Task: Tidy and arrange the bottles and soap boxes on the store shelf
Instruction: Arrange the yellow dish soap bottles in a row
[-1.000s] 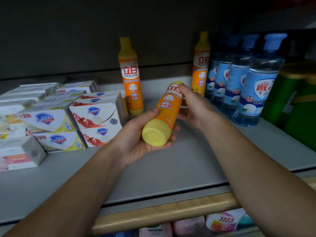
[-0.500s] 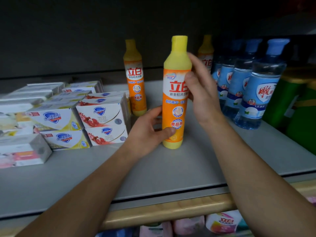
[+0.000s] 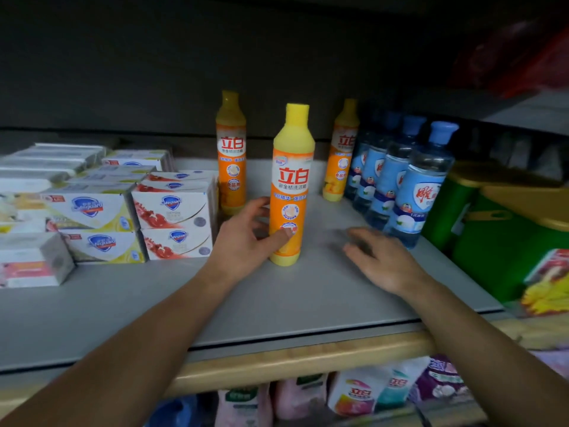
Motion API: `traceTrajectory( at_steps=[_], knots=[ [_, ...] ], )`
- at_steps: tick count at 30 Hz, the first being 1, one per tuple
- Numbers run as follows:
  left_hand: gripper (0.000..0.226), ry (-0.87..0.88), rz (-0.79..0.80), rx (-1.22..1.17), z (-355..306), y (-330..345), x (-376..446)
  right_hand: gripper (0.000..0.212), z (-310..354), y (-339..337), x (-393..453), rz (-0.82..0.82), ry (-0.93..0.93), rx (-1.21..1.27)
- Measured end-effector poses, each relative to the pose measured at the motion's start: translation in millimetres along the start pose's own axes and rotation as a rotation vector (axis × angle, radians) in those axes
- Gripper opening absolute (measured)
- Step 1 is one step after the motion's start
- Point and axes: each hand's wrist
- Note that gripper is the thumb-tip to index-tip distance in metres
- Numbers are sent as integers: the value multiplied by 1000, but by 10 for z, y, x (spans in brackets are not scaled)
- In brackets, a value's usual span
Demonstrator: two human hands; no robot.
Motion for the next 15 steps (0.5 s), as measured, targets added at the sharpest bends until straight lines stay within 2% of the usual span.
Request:
traceTrajectory(
  at_steps=[2, 4, 8, 15],
  knots=[
    [48, 12, -35, 28, -29, 34, -14, 52, -171, 14, -151, 63, 43, -171],
    [47, 18, -50, 78, -43, 86, -27, 54, -229, 54, -213, 57, 42, -223],
    [57, 1, -73, 155, -33, 160, 6, 54, -200, 84, -197, 22, 44, -249],
    [54, -46, -59, 212, -74, 465, 464, 56, -233, 93, -162, 17, 29, -267]
  ],
)
Point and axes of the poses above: each hand's wrist, its own x-axis towards the middle knuckle, its own y-axis out of the palm, z = x × y, and after that the axes turned 13 degrees about z, right-handed
